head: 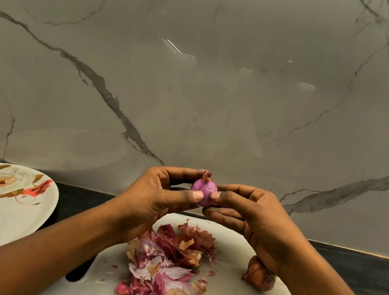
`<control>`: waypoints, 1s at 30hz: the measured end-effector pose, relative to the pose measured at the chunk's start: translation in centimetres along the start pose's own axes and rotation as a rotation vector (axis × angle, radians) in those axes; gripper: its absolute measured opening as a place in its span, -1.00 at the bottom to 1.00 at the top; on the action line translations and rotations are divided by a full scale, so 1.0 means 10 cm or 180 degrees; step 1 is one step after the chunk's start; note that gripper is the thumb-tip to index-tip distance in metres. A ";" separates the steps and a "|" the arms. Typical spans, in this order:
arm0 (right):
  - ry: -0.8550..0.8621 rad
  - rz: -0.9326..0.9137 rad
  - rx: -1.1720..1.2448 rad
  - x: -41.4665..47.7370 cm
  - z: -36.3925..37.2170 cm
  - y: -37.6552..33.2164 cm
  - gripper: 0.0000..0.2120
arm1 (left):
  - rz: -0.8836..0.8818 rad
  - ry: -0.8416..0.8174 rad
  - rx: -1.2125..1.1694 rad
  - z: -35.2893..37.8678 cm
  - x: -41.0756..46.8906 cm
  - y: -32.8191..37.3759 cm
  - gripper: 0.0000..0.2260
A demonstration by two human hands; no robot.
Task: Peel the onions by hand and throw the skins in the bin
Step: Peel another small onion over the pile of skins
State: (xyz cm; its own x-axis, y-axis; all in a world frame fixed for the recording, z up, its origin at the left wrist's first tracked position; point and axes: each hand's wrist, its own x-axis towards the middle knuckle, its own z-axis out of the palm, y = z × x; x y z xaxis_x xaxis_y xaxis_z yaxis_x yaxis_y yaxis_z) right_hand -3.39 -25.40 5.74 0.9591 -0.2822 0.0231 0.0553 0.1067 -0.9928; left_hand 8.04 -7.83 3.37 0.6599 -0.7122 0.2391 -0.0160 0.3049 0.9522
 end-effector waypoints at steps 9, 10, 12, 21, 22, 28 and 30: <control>0.0181 -0.0147 0.0100 0.02 -0.03 0.02 -0.83 | 0.0121 0.0017 -0.0302 0.01 0.00 0.02 -0.57; 0.0188 -0.0120 0.0126 0.01 -0.03 0.02 -0.84 | 0.0131 0.0038 -0.0299 0.01 0.01 0.01 -0.57; 0.0171 -0.0064 0.0138 0.00 -0.02 0.00 -0.85 | 0.0139 0.0086 -0.0276 0.00 0.02 0.01 -0.57; 0.0060 -0.0240 -0.0116 -0.01 0.03 0.00 -0.64 | 0.0112 0.0116 -0.0303 -0.01 0.02 -0.02 -0.59; 0.0083 -0.0285 -0.0124 -0.01 0.03 0.01 -0.67 | 0.0119 0.0119 -0.0324 -0.01 0.02 -0.01 -0.59; 0.0198 -0.0438 -0.0336 0.01 0.01 0.03 -0.77 | 0.0112 0.0031 -0.0482 0.02 0.02 0.02 -0.56; 0.0159 -0.0371 -0.0267 0.01 0.00 0.02 -0.78 | 0.0116 0.0039 -0.0512 0.02 0.02 0.01 -0.55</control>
State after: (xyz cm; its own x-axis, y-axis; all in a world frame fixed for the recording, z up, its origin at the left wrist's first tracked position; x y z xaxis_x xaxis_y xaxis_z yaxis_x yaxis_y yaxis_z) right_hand -3.31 -25.36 5.51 0.9324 -0.3352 0.1349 0.1400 -0.0090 -0.9901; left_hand 8.03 -8.02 3.57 0.6703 -0.6913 0.2697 0.0798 0.4285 0.9000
